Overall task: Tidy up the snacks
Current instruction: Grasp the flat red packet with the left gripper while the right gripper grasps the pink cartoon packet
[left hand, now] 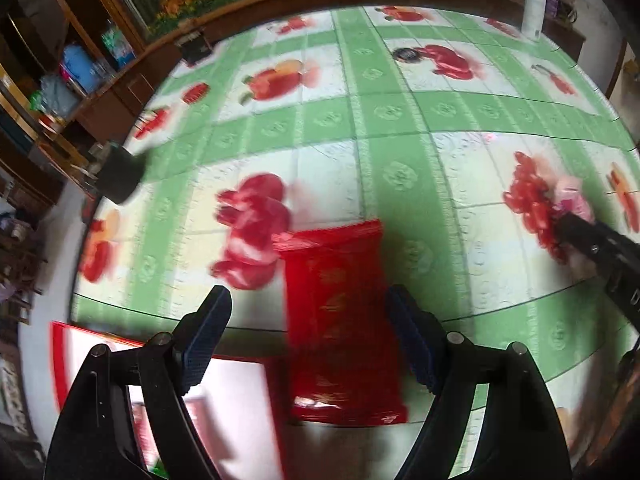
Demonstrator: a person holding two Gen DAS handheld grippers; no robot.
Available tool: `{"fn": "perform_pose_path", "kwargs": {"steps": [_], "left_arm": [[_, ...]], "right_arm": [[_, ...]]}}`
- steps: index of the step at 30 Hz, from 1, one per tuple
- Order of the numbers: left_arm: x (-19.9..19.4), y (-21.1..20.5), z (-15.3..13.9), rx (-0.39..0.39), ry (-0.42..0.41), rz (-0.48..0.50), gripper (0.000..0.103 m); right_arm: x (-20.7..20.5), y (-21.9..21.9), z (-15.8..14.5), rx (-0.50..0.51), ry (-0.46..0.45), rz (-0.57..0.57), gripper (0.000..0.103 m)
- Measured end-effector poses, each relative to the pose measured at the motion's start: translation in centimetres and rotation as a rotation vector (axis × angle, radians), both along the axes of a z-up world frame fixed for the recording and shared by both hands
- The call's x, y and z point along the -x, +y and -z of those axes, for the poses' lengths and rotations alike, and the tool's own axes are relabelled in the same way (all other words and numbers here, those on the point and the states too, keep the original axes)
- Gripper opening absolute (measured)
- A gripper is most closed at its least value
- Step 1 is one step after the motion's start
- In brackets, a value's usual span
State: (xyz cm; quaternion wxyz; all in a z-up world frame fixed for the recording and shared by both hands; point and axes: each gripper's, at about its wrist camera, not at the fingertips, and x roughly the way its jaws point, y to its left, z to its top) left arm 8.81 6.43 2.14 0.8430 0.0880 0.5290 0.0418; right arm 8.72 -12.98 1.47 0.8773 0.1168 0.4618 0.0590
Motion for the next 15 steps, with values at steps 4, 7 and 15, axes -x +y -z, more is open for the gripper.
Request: {"fn": "perform_pose_path", "kwargs": {"steps": [4,7,15], "left_arm": [[1.0,-1.2,0.5,0.049,-0.016,0.034,0.077],[2.0,-2.0,0.3,0.108,-0.012,0.051,0.059],[7.1,-6.4,-0.4,0.168,-0.004,0.213,0.052]], "right_arm": [[0.0,-0.1,0.0,-0.016,0.003,0.003,0.037],[-0.3,-0.4,0.0,-0.032,0.009,0.018,0.037],[-0.4,-1.7,-0.5,-0.044,-0.003,0.043,0.037]]}}
